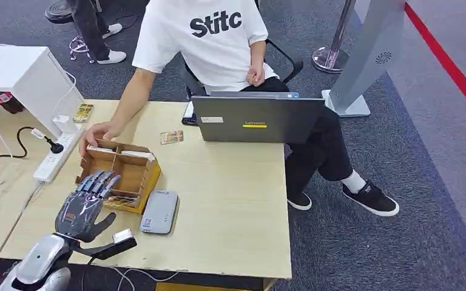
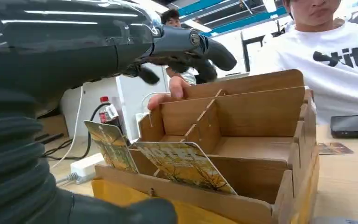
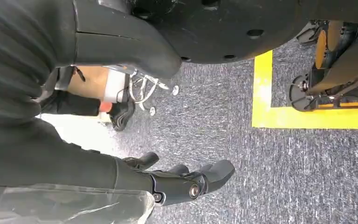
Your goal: Pass the card to the sensor for recognition and then transmit it.
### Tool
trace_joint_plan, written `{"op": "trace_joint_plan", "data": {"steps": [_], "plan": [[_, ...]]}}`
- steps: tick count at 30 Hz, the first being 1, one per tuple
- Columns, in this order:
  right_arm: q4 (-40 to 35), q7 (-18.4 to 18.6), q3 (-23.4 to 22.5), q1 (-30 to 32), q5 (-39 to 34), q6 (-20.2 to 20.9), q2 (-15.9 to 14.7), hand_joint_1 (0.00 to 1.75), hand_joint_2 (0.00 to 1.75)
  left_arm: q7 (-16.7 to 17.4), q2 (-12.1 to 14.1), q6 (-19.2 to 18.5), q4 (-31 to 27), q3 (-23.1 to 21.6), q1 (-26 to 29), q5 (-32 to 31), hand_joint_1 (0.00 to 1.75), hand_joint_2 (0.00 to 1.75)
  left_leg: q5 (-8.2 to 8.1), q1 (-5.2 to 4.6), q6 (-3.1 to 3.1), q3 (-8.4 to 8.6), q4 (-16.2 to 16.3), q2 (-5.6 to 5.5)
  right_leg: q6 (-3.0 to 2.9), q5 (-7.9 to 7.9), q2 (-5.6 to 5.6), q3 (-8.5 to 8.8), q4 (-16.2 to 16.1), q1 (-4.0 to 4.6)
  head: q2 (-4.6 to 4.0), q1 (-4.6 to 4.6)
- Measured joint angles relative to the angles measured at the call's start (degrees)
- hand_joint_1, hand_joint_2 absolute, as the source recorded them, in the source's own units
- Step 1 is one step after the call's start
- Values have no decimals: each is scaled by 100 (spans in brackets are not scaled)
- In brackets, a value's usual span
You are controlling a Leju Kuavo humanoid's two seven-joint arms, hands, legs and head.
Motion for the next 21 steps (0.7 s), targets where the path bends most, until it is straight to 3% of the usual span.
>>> {"op": "trace_joint_plan", "data": {"steps": [21], "plan": [[0,0,7,0,2,15,-4,0,175,-166,-61,127,181,50,-67,264,175,175,0,0,0,1,0,1,0,0,0,-1,0,0,-2,2]]}}
